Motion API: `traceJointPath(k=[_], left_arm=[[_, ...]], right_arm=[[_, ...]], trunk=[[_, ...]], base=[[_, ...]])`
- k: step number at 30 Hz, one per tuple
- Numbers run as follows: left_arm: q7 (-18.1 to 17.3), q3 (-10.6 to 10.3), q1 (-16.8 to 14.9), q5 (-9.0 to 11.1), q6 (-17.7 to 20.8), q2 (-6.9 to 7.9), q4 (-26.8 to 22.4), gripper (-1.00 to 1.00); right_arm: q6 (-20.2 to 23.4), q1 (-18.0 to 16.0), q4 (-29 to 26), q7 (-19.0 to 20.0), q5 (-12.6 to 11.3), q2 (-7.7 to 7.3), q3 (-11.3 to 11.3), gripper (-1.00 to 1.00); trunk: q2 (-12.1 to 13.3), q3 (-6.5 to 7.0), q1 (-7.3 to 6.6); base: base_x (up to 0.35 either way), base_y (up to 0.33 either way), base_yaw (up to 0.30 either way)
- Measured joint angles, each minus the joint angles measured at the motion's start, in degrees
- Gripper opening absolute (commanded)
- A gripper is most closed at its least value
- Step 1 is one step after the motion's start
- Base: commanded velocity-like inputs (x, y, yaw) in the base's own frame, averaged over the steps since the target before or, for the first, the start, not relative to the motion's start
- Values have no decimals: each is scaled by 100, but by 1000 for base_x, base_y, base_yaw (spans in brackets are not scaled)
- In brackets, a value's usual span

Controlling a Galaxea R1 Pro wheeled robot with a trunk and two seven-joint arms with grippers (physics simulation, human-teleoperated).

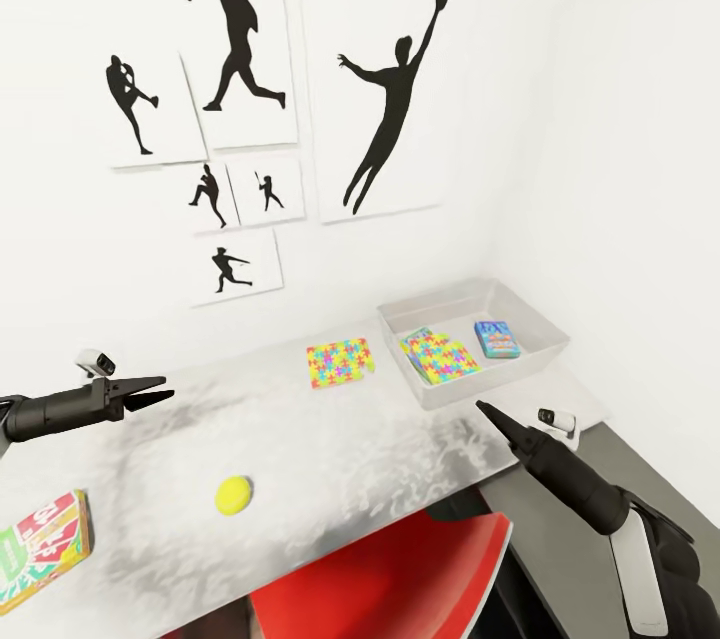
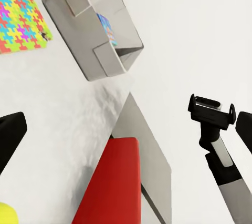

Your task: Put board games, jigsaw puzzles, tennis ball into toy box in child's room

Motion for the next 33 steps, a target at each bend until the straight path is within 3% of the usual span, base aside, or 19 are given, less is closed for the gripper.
traceJointPath(k=[20, 33], left_arm=[[0, -11, 1, 3, 0, 1, -63, 100], [0, -18, 1, 1, 0, 0, -70, 100]], right_arm=[[-32, -1, -1, -72, 33, 8, 24, 100], [-52, 0, 10, -79, 42, 4, 30, 100]], trunk=[[1, 181, 1], [1, 263, 0]], base=[[-6, 5, 141], [-92, 135, 227]])
